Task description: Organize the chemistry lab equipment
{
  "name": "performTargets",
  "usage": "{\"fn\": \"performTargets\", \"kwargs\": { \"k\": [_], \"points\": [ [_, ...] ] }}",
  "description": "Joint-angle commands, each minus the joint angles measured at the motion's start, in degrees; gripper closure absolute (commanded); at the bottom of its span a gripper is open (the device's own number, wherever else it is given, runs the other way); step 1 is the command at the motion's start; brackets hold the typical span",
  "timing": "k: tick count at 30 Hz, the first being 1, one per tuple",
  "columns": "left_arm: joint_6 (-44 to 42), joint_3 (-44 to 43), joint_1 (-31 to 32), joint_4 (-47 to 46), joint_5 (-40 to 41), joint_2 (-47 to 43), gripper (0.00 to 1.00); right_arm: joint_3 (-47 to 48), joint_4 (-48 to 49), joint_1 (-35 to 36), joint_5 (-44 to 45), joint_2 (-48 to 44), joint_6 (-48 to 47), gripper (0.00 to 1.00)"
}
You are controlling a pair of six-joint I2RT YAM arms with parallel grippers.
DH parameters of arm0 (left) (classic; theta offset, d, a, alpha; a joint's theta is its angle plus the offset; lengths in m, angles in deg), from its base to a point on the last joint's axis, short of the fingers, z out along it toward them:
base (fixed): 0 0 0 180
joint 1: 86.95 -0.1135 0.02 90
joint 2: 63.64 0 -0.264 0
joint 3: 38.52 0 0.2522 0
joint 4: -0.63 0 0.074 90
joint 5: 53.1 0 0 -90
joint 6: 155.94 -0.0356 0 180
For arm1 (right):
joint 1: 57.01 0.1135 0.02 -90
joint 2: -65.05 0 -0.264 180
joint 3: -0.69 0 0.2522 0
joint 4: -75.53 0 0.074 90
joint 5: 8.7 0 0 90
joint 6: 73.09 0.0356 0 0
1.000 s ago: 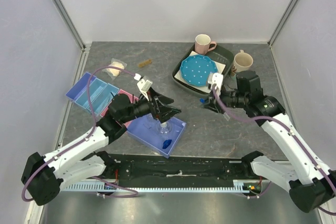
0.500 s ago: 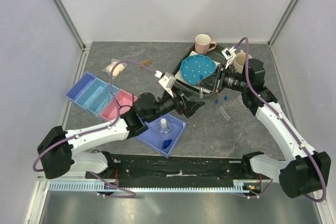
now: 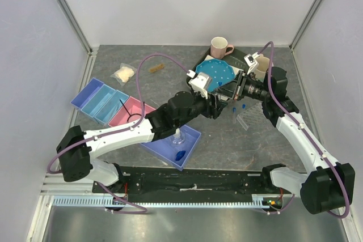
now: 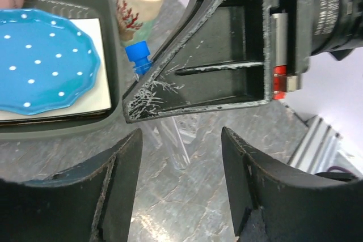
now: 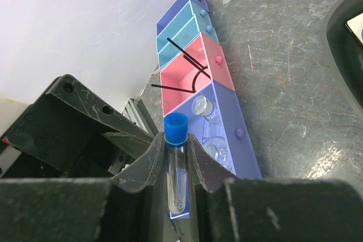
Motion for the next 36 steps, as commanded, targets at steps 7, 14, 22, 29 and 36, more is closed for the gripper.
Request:
{"fn": "performTargets", "kwargs": {
  "k": [7,14,22,29,36],
  "points": [
    [-8.0,-9.6,1.0,11.1,6.9,4.4,0.69,-0.9,2.6,-0.6,-0.7,-2.0,1.0,0.84],
    [-15.9,-6.4,1.0,11.7,4.3,1.7,0.74,-0.3,-0.1,-0.9,-1.5,-3.3,-3.4,0.73],
    [-21.6,-3.4,0.8,13.7,1.4,-1.5,0.78,0.4,-1.2,-1.0,-2.6,-4.1,-5.6,0.63],
    [-21.6,-2.5,0.7,13.9,1.1,-2.7,0.78,0.8,-2.3,-0.9,-2.6,-3.5,-6.5,0.66],
    [-20.8,-2.7,0.5,14.1,0.9,-2.7,0.76,1.8,-3.0,-1.1,-4.5,-2.8,-8.4,0.88]
  ]
}}
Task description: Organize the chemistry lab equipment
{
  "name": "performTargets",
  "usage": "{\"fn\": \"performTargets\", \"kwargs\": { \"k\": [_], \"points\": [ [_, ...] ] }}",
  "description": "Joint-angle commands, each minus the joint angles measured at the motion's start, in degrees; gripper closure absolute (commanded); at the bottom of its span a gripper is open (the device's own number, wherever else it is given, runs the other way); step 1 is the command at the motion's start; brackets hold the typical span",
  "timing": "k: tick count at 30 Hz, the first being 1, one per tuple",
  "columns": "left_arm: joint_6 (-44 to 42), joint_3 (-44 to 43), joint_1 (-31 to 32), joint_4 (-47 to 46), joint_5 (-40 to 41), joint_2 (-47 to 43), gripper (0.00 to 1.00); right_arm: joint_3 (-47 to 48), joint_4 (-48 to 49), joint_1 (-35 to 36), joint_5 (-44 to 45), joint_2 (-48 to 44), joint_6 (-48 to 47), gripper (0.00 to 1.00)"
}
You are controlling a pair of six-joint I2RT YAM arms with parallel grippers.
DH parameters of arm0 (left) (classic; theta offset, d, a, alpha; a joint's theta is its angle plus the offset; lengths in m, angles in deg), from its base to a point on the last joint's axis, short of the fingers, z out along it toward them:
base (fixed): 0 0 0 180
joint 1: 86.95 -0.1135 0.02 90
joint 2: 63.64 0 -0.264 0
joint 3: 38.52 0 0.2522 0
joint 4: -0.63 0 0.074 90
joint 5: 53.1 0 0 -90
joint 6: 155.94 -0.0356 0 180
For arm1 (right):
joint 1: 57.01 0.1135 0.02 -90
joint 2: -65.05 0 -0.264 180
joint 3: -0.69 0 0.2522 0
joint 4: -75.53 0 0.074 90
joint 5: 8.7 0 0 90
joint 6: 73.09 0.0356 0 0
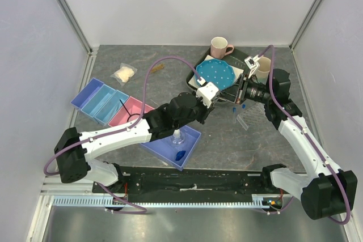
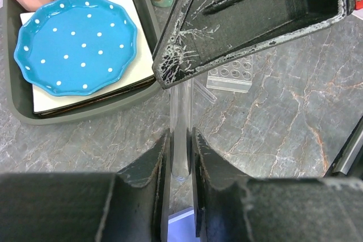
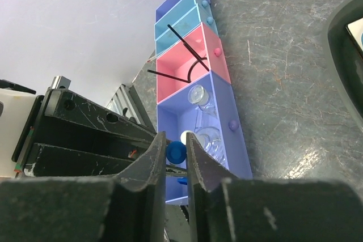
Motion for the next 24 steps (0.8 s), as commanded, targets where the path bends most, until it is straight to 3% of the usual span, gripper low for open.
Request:
{"fn": "performTargets", "kwargs": {
  "k": [1,4,5,8,14,19,24],
  "points": [
    [-1.3,-0.3,-0.2,-1.2,-0.1,-2.0,0.75,2.4,0.2,-0.4,-2.1,0.1,-2.7,0.89],
    [1.5,-0.3,-0.3,-0.8,0.7,-3.1,0.37,3.1,-2.8,-0.5,-0.9,-0.3,-6.3,0.91],
    [3.7,-0.3,-0.5,-0.4,1.2,-4.3,0.17,3.3,-4.0,-0.7,-0.1,-0.4,-8.4,0.91],
    [6.6,0.6,-1.9,0.4,-0.7,-7.3,0.00,3.6,-9.0,-2.8,2.8,-0.8,-16.7,0.91],
    [11.5,5.3,-10.2,8.0,-13.4,-17.4,0.00,-0.6,-12.6,-10.5,11.5,-5.0,-29.6,0.91],
    [8.0,13.7,-13.9,11.0,-16.7,-26.7,0.00,-5.1,-13.3,-15.9,18.3,-7.3,-37.6,0.90],
    [8.2,20.2,-14.7,11.7,-17.8,-32.8,0.00,-7.7,-13.0,-18.8,21.7,-7.3,-39.7,0.90]
  ]
}}
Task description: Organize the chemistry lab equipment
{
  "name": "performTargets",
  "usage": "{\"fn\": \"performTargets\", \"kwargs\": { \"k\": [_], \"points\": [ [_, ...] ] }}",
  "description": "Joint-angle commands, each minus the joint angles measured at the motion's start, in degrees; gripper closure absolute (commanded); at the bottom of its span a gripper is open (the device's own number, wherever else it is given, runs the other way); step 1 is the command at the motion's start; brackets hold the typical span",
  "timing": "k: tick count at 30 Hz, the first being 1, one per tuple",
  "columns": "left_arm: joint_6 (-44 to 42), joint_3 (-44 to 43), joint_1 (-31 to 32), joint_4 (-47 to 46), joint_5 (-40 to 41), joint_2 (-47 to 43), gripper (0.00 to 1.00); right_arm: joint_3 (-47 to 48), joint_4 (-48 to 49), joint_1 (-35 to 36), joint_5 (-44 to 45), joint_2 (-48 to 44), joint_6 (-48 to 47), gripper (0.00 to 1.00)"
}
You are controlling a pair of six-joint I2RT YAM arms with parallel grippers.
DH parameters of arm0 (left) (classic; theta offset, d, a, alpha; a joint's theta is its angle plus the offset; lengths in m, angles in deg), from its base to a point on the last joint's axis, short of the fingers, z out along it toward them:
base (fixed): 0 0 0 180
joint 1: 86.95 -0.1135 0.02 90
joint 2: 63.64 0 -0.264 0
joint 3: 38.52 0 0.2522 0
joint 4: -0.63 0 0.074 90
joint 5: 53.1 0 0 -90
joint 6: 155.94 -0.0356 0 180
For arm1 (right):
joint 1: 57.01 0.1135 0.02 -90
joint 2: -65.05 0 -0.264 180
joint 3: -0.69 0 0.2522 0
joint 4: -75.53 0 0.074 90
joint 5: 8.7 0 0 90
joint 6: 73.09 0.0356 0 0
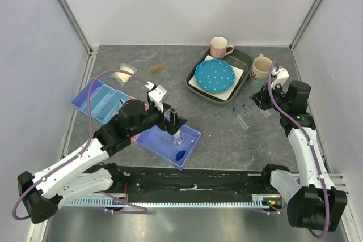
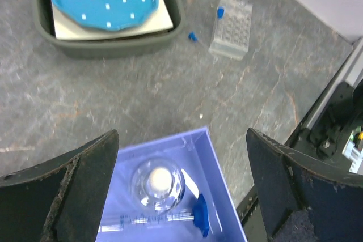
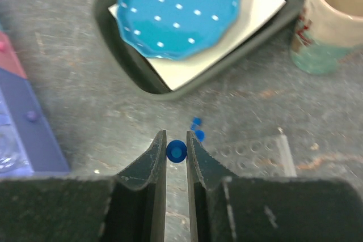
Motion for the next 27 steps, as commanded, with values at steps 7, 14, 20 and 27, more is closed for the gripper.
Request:
{"fn": "performTargets", "kwargs": {
  "k": [7,14,20,27],
  "points": [
    [-0.3,8.7,-0.6,1.1,-3.4,-7.3,0.00,-4.1,3.5,-1.3,6.2,3.2,-6.6,0.90],
    [0.1,9.9,-0.6,1.1,-4.5,-7.7,0.00,-4.0,7.6,-1.3,4.7,10.0,-4.5,0.90],
    [0.3,10.2,-0.6,1.0,-4.0,-9.0,0.00,-3.5,9.8,-1.3,4.3,14.4,-3.7,0.90],
    [0.4,10.6,-0.6,0.8,-2.9,-9.8,0.00,-3.3,12.1,-1.3,3.7,18.3,-3.4,0.89]
  ]
}}
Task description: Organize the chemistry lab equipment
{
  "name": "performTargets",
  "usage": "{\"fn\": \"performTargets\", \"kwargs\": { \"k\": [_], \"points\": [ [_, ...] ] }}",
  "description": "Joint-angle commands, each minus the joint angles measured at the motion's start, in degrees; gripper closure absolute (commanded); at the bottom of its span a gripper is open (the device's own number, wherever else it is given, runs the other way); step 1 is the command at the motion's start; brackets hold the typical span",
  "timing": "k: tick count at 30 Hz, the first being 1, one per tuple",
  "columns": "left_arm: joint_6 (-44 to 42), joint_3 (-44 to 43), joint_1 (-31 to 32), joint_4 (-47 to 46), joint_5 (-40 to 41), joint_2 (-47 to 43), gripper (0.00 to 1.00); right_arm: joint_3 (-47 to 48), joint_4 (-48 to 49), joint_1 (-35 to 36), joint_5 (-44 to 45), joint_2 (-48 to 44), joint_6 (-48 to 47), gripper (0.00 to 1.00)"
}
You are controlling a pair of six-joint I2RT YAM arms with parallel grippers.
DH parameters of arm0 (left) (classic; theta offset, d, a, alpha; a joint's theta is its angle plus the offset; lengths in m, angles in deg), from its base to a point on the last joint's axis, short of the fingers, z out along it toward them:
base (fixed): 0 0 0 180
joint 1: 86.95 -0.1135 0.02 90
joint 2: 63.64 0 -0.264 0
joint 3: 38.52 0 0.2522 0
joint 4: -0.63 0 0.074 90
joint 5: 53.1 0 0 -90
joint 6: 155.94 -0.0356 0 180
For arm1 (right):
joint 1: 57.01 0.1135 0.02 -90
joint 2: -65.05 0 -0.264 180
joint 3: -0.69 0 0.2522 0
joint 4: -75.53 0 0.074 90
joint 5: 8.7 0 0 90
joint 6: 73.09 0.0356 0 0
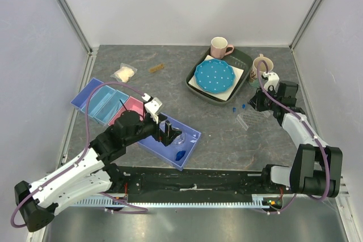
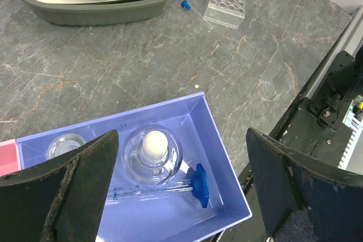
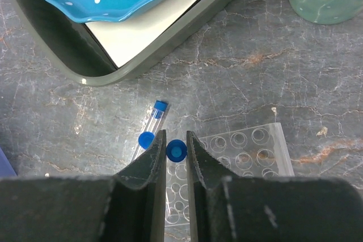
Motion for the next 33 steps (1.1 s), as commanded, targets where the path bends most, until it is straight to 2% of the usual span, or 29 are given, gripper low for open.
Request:
{"fn": "performTargets", "kwargs": {
  "k": [1,14,17,21,23,33],
  "points": [
    [0.4,0.3,-0.2,-1.0,0.4,-0.5,0.00,0.6,4.2,-0.1,-1.5,2.1,0.2,0.89],
    [0.4,0.3,-0.2,-1.8,-0.2,1.3,0.00,-1.4,4.3,1.2,-0.7,1.9,-3.9,0.87],
    [0.4,0.3,-0.2,-2.0,-0.4,1.6,0.00,-1.9,3.3,1.3,-2.0,1.4,-5.6,0.84],
    [0.4,0.3,-0.2,-2.1,-1.1,1.9,0.00,-1.8,1.8,1.3,-3.7,0.2,-6.8,0.71],
    [0.4,0.3,-0.2,-2.1,-1.2,1.9,0.00,-1.9,1.8,1.3,-4.3,-0.6,-7.2,0.68],
    [0.3,0.0,-0.2,-3.2,-3.4,3.6,0.00,-2.2,0.3,0.8,-7.8,-9.0,-8.3,0.59]
  ]
}}
